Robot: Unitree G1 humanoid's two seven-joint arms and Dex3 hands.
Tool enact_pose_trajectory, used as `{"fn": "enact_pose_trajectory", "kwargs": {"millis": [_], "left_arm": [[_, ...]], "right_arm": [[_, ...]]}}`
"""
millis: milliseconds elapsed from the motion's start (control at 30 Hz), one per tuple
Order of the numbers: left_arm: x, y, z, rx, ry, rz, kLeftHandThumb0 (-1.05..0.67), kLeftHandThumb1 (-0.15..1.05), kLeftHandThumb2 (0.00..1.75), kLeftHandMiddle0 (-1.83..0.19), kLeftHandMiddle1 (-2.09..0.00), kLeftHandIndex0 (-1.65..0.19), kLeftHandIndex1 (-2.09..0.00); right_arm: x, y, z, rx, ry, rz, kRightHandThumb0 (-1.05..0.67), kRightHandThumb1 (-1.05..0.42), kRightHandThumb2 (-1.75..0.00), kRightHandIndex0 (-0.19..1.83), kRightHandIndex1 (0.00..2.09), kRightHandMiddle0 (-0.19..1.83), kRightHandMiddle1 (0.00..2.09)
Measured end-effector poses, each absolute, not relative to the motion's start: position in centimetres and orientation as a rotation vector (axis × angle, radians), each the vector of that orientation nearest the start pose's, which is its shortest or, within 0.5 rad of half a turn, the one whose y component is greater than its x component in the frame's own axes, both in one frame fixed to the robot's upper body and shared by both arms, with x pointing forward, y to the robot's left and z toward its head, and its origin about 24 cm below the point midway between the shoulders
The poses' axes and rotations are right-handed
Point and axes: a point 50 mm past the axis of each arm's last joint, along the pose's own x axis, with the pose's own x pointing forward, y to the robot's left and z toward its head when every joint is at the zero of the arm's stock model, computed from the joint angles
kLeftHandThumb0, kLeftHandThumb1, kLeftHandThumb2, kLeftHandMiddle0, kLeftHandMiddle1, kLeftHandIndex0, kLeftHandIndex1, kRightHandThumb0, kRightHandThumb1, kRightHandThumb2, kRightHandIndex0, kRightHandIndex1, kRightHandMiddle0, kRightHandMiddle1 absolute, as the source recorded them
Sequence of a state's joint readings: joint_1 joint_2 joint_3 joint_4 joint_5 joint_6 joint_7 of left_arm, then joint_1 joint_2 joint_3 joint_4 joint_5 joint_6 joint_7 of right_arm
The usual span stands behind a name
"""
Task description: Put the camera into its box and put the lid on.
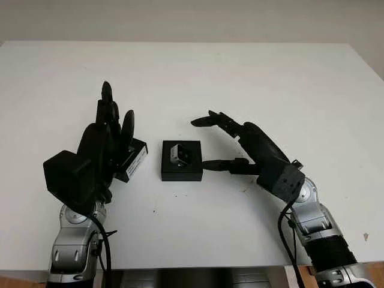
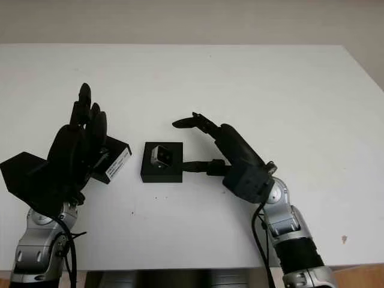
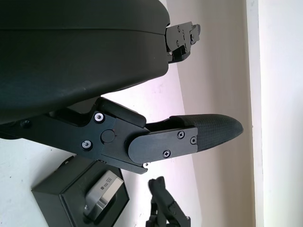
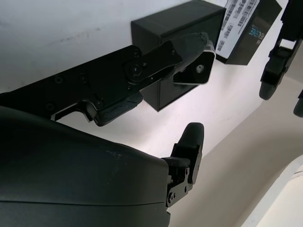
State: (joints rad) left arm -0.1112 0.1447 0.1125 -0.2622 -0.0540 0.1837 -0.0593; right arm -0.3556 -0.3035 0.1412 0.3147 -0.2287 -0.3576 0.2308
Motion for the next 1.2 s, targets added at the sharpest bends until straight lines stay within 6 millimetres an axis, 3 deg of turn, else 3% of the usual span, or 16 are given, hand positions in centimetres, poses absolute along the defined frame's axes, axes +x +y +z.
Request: {"fn": "enact_pose_trajectory", "kwargs": {"millis": [467,1200], "left_arm": [[26.7,18.6,11.8,0.098,-0.192,0.010,-0.71,1.05,0.61,0.19,0.00,0.19,0.00],[26.5,18.9,11.9,0.116,-0.198,-0.003,-0.73,1.05,0.59,0.19,0.00,0.19,0.00]], "right_arm": [[30.6,-11.8,7.7,-0.545,-0.341,0.458,-0.71,-0.89,-0.06,0.23,0.08,0.04,1.23],[31.2,-11.0,7.4,-0.565,-0.354,0.358,-0.63,-0.94,-0.06,0.27,0.10,0.08,1.32]]}}
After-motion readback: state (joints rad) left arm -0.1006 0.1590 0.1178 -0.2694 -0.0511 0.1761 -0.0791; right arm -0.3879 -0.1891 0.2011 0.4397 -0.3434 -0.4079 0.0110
